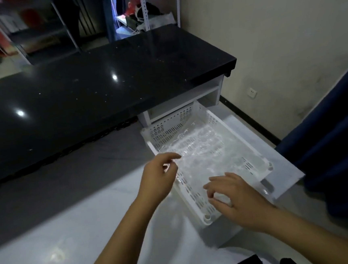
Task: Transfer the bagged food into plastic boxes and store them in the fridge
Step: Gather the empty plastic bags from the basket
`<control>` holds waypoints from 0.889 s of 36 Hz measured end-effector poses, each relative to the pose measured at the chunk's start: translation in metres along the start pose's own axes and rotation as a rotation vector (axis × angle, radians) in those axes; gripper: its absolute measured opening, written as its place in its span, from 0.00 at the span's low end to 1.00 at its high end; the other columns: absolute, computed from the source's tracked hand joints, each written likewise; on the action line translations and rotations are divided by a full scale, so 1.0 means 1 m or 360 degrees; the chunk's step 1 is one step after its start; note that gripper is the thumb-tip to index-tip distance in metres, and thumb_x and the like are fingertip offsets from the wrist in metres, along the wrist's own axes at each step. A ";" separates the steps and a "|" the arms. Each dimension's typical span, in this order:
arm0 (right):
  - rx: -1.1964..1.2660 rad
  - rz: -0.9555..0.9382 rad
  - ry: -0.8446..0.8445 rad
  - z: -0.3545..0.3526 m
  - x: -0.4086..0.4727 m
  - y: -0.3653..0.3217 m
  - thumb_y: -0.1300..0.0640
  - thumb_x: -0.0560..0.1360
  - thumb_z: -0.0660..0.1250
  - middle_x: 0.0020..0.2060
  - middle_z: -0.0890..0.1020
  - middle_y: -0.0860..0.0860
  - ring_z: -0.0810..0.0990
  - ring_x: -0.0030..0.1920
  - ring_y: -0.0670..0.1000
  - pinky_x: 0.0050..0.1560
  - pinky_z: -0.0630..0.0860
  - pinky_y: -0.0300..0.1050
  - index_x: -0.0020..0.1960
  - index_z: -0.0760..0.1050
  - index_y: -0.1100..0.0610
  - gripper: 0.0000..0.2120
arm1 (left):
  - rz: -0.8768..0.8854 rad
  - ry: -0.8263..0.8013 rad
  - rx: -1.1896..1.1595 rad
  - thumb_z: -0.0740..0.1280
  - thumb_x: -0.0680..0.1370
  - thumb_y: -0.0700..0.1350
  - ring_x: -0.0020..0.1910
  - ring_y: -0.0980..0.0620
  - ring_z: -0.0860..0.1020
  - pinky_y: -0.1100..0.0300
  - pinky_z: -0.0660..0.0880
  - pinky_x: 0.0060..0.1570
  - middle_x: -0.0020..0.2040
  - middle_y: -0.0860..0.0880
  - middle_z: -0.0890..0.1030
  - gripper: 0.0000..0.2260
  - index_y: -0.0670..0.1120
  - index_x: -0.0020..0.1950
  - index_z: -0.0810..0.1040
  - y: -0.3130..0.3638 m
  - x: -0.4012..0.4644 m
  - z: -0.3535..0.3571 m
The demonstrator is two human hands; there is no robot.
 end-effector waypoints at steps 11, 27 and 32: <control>0.0439 0.0430 0.0250 -0.067 -0.025 0.001 0.28 0.67 0.62 0.59 0.77 0.29 0.71 0.62 0.30 0.60 0.69 0.32 0.61 0.77 0.36 0.26 | 0.0082 -0.0695 0.1164 0.68 0.78 0.52 0.66 0.45 0.73 0.47 0.67 0.67 0.67 0.50 0.78 0.21 0.54 0.71 0.73 -0.008 0.081 0.091; -0.0159 0.1233 0.0121 -0.052 -0.045 0.087 0.32 0.73 0.65 0.66 0.76 0.46 0.70 0.68 0.53 0.70 0.65 0.56 0.75 0.61 0.44 0.35 | 0.0288 -0.0527 0.0322 0.69 0.79 0.45 0.45 0.59 0.81 0.57 0.79 0.48 0.46 0.58 0.83 0.03 0.52 0.48 0.82 0.030 0.079 0.055; 0.0159 0.1249 0.0388 -0.057 -0.036 0.093 0.38 0.73 0.69 0.51 0.80 0.40 0.78 0.56 0.52 0.63 0.73 0.58 0.71 0.66 0.42 0.29 | 0.0267 -0.0390 -0.0162 0.70 0.79 0.41 0.46 0.56 0.83 0.62 0.79 0.50 0.46 0.52 0.85 0.04 0.50 0.49 0.83 0.049 0.081 0.026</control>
Point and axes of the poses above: each hand's wrist, its own x-axis towards the middle knuckle, its own z-axis out of the palm, y = z × x, the point moved 6 cm from there along x, towards the middle knuckle
